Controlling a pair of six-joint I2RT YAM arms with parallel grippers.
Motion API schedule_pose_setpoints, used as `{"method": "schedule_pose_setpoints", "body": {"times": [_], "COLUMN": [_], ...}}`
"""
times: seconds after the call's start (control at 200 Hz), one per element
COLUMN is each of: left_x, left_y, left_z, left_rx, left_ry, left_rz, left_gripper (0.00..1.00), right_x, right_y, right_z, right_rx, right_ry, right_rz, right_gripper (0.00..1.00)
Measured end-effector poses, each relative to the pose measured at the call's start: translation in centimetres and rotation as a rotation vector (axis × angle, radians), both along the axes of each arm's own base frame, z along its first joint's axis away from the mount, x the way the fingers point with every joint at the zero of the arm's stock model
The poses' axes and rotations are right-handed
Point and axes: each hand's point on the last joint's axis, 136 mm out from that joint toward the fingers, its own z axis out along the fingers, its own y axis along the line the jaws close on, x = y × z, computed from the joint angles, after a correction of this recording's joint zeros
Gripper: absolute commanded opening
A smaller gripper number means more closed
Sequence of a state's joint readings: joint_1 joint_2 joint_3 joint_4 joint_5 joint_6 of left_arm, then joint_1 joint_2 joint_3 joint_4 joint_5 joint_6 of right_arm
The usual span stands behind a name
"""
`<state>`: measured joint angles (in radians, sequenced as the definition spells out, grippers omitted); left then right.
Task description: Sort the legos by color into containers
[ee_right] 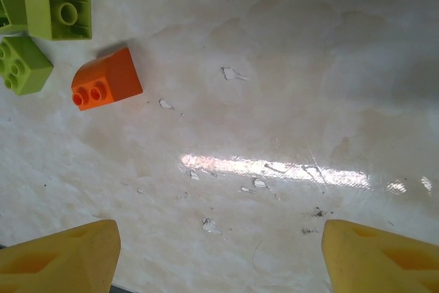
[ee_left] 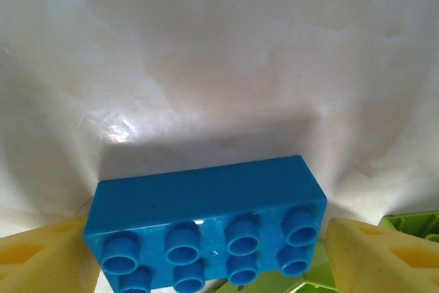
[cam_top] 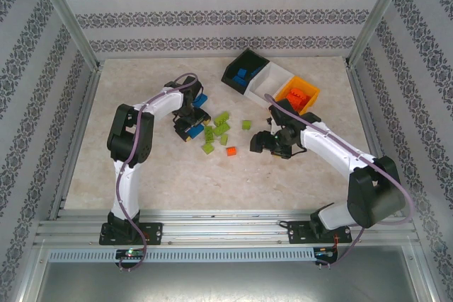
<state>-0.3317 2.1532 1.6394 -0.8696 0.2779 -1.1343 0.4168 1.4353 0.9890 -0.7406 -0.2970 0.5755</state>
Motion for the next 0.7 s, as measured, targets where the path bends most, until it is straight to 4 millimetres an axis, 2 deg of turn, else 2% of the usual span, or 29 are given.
{"method": "schedule_pose_setpoints", "body": {"times": [0.115, 0.26, 0.365, 0.525, 0.699], "left_x": [-0.3, 0.0, 1.2, 4.6, 10.6], "left_y": [0.3, 0.2, -0.3, -2.2, -5.9], "left_z": [-0.1, 0.1, 0.4, 2.6, 7.6], "left_rx": [0.003, 0.002, -0.009, -0.09, -0.251], "left_ry": [0.017, 0.021, -0.008, -0.121, -0.346], "left_rz": [0.005, -0.002, -0.019, -0.052, -0.106], "left_gripper": [0.69, 0.67, 0.67, 0.67, 0.66], "right_x": [0.1, 0.2, 0.2, 0.2, 0.1], "right_y": [0.0, -0.1, -0.1, -0.6, -2.0], "right_z": [-0.1, -0.3, -0.5, -0.6, -0.3], "right_rx": [0.001, 0.001, -0.002, -0.008, -0.02], "right_ry": [0.002, 0.007, 0.013, 0.024, 0.043], "right_rz": [-0.003, -0.006, -0.006, -0.016, -0.053], "right_gripper": [0.78, 0.78, 0.78, 0.78, 0.78]}}
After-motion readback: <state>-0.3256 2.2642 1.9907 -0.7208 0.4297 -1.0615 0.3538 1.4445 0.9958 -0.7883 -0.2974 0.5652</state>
